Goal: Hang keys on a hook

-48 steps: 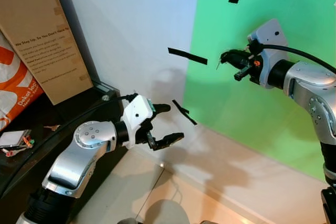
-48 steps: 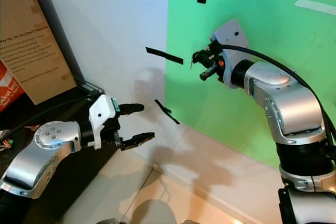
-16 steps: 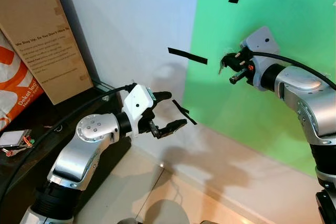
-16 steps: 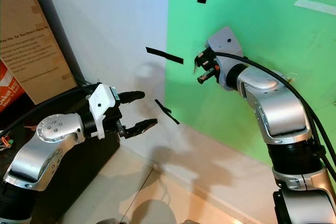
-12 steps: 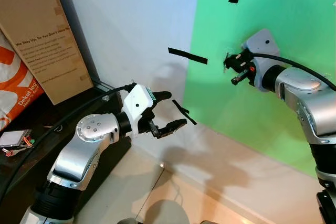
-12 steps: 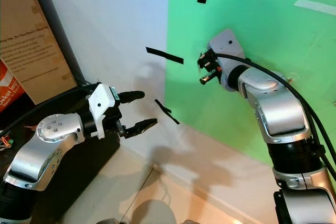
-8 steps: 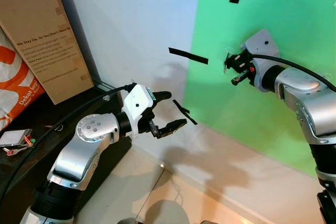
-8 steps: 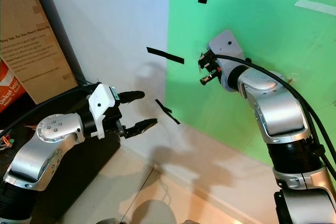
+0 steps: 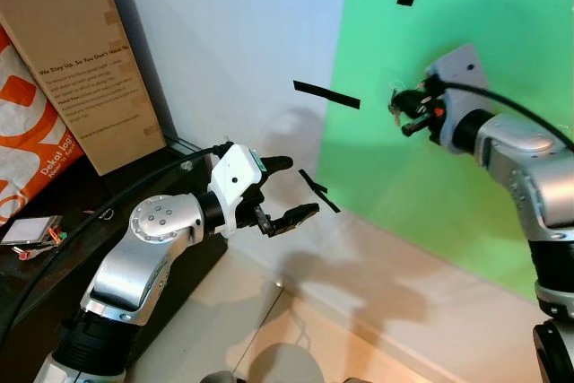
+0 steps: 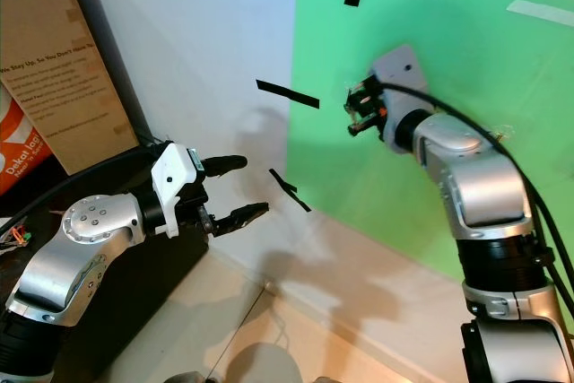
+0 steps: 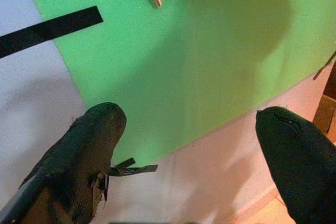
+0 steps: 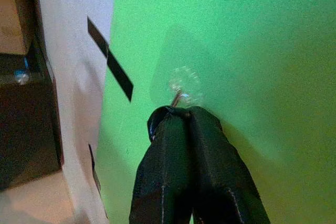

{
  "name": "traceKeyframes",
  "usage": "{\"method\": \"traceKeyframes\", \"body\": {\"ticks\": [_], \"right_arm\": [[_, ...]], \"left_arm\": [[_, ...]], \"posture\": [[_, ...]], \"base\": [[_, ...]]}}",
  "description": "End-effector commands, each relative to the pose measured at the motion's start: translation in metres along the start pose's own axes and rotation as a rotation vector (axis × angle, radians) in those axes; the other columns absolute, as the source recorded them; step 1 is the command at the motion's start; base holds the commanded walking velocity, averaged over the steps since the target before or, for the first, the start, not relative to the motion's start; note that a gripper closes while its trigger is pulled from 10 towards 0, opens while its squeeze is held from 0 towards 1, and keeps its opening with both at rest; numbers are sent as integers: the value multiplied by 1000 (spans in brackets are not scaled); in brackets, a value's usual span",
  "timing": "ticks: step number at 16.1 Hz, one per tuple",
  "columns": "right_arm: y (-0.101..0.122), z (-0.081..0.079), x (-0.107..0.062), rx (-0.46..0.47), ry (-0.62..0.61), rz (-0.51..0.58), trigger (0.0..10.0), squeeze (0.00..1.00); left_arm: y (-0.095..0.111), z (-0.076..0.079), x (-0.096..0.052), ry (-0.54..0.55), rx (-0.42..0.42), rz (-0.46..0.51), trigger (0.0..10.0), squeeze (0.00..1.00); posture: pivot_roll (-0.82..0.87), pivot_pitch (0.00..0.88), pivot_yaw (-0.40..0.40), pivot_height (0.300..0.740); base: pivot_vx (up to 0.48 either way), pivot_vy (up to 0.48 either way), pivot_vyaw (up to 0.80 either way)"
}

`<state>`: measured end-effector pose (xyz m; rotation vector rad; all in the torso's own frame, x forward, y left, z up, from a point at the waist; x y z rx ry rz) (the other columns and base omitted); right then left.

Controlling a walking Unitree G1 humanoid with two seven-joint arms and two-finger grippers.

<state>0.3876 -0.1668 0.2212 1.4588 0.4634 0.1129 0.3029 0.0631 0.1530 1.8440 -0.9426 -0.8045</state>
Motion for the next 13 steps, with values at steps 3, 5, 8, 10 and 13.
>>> {"method": "traceKeyframes", "body": {"ticks": [3, 5, 8, 10, 13], "right_arm": [[28, 6, -7, 33, -17, 94, 10000, 0], [29, 3, -8, 41, 2, 99, 10000, 0], [23, 3, -6, 26, -5, 78, 10000, 0], [16, 0, -4, 5, 1, 52, 10000, 0], [-1, -8, -2, -60, 24, -14, 10000, 0]], "left_arm": [[2, -3, 0, 8, 8, 8, 10000, 0], [1, -3, 0, 8, 7, 8, 10000, 0], [2, -3, 1, 10, 8, 8, 10000, 0], [1, -3, 0, 10, 7, 7, 10000, 0], [1, -2, 0, 9, 5, 6, 10000, 0]], "posture": [[-62, 0, -15, 740], [-62, 0, -15, 740], [-62, 0, -18, 740], [-61, 0, -21, 740], [-61, 0, -21, 740]], "base": [[0, 0, 0], [0, 0, 0], [0, 0, 0], [0, 0, 0], [0, 0, 0]]}}
Point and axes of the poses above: a point about 5 cm out from each wrist's last joint towards the gripper, its own x axis pointing out of the wrist towards the gripper, its own y axis along the axis of the wrist's last joint, z = x × y, the point moved 6 cm from there along x, pointing out of the wrist towards the gripper, and after that the axes turned 13 degrees about x, right-handed, at the moved point
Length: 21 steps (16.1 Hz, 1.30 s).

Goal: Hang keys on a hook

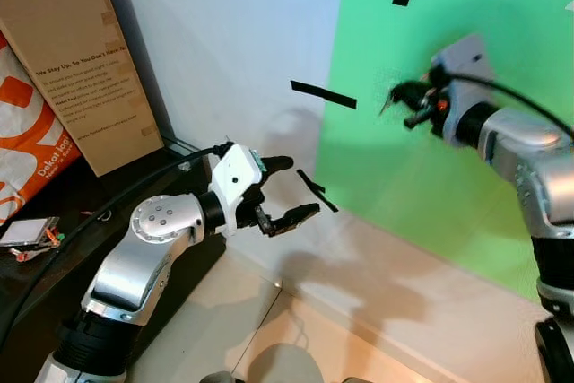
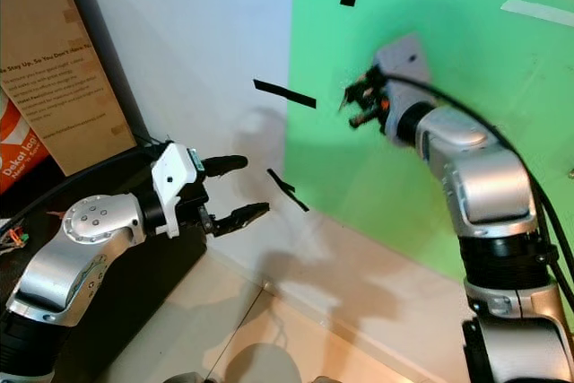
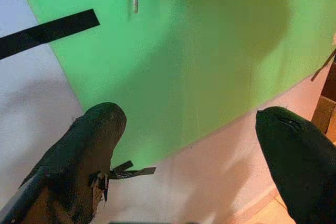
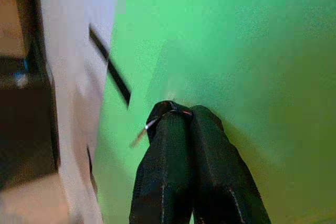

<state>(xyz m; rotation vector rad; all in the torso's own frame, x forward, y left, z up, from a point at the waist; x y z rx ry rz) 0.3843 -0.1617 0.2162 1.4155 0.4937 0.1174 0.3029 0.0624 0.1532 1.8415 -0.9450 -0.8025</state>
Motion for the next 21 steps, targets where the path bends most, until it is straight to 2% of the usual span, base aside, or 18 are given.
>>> {"method": "traceKeyframes", "body": {"ticks": [1, 6, 13, 17, 21], "right_arm": [[-1, -2, -1, -41, 2, -6, 10000, 0], [-4, 6, -1, -75, -38, -19, 10000, 0], [6, 17, 0, -54, -100, 33, 10000, 0], [-13, 17, 0, -118, -105, -40, 10000, 0], [-21, 14, 1, -121, -101, -57, 10000, 0]], "left_arm": [[0, -2, 0, 8, 6, 3, 10000, 0], [1, -3, 1, 7, 8, 4, 10000, 0], [1, -4, 2, 13, 14, 3, 10000, 0], [0, -3, 1, 5, 16, -1, 10000, 0], [1, -3, 1, 2, 18, 2, 10000, 0]], "posture": [[-61, 0, -21, 740], [-62, 0, -20, 740], [-63, 0, -18, 740], [-61, 0, -16, 740], [-61, 0, -16, 740]], "base": [[0, 0, 0], [0, 0, 0], [0, 0, 0], [0, 0, 0], [0, 0, 0]]}}
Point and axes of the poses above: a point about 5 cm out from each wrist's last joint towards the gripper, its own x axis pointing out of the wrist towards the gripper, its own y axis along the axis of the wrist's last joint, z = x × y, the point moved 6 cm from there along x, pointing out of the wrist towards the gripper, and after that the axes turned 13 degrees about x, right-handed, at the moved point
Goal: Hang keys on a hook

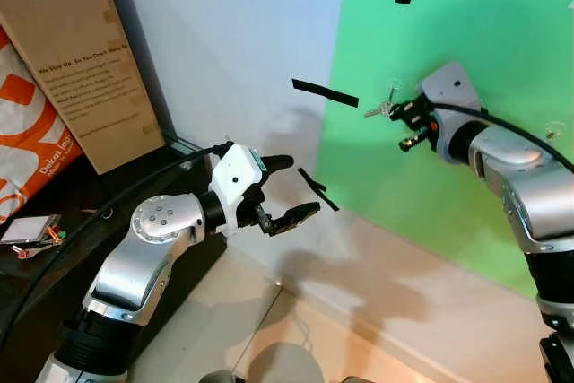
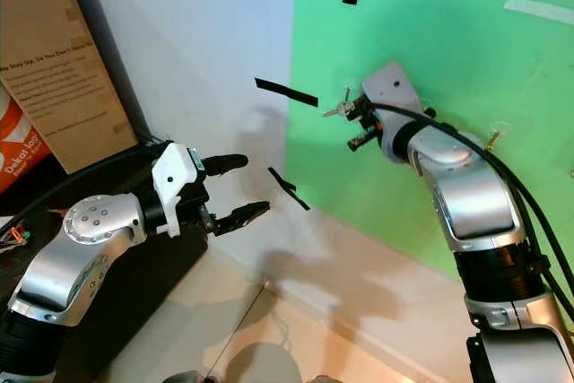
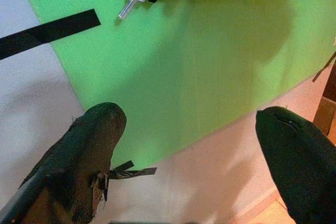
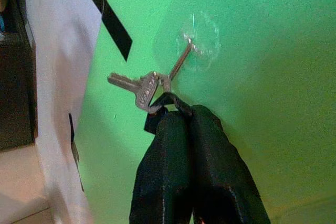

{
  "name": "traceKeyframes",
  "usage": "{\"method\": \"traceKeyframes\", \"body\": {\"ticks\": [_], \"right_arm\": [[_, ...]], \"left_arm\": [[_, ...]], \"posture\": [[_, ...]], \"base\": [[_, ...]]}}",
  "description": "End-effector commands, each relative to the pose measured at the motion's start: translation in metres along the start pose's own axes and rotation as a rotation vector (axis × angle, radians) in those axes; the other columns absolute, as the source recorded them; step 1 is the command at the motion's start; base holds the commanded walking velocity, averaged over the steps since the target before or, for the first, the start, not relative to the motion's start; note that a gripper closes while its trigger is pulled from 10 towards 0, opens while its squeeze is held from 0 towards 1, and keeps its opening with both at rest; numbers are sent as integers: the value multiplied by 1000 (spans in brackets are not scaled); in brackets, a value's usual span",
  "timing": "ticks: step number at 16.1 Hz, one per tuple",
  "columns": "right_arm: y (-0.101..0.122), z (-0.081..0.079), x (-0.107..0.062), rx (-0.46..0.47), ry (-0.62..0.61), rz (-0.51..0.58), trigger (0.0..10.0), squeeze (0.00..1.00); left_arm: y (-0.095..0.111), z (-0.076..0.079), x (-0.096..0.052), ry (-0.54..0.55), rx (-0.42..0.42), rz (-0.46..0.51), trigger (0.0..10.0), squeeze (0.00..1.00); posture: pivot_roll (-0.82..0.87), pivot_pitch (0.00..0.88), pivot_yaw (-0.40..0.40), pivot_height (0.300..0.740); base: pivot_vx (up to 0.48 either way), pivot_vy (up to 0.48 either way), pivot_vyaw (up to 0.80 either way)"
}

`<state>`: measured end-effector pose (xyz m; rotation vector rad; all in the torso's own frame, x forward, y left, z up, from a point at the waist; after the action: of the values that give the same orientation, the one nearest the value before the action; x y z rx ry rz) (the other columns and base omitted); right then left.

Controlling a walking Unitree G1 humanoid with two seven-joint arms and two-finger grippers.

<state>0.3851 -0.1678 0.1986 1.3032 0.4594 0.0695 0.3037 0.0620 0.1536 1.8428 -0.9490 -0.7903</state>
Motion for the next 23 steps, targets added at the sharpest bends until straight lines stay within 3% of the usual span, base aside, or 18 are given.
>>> {"method": "traceKeyframes", "body": {"ticks": [1, 5, 6, 7, 8, 10, 13, 16, 19, 21, 23], "right_arm": [[-4, 11, -1, -16, -45, -20, 10000, 0], [0, 14, -1, -1, -53, -7, 10000, 0], [1, 13, -1, 15, -48, -1, 10000, 145], [1, 13, -1, 24, -45, 3, 10000, 655], [2, 12, -2, 32, -39, 5, 10000, 1000], [10, 9, -4, -6, -21, 39, 10000, 1000], [9, 3, -10, 38, 31, 32, 10000, 1000], [6, -1, -16, 14, 37, 28, 10000, 1000], [-7, -3, -30, 84, 3, -5, 10000, 1000], [-15, -21, -38, 143, 47, 4, 10000, 1000], [-23, -54, -44, 251, 102, 103, 10000, 1000]], "left_arm": [[0, -2, 0, -4, 15, -4, 10000, 0], [1, -3, 1, 1, 15, 1, 10000, 0], [1, -3, 0, 3, 15, 1, 10000, 0], [1, -4, 0, 6, 16, 2, 10000, 0], [1, -4, 0, 7, 16, 3, 10000, 0], [2, -4, 0, 10, 16, 4, 10000, 0], [2, -5, 0, 10, 13, 3, 10000, 0], [1, -5, 0, 9, 12, 2, 10000, 0], [-1, -6, -2, 26, 5, -4, 10000, 0], [-2, -5, -3, 31, 1, -8, 10000, 0], [-20, -17, -5, 141, 12, -101, 10000, 0]], "posture": [[-61, 0, -16, 740], [-60, 0, -18, 740], [-59, 0, -21, 740], [-59, 0, -21, 740], [-57, 0, -22, 740], [-57, 0, -21, 740], [-60, 0, -14, 740], [-60, 0, -12, 740], [-57, 0, -14, 740], [-70, 0, 2, 740], [-78, 0, 11, 740]], "base": [[0, 0, 0], [0, 0, 0], [0, 0, 0], [0, 0, 0], [0, 0, 0], [0, 0, 0], [0, 0, 0], [0, 0, 0], [0, 0, 0], [0, 0, 0], [0, 0, 0]]}}
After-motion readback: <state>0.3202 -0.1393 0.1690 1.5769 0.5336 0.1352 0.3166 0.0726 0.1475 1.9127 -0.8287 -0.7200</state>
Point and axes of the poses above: a point about 5 cm out from each wrist's last joint towards the gripper, its own x axis pointing out of the wrist towards the gripper, its own y axis along the axis of the wrist's last joint, z = x × y, the point moved 6 cm from there along x, pointing out of the wrist towards the gripper, and after that the axes turned 13 degrees about x, right-handed, at the moved point
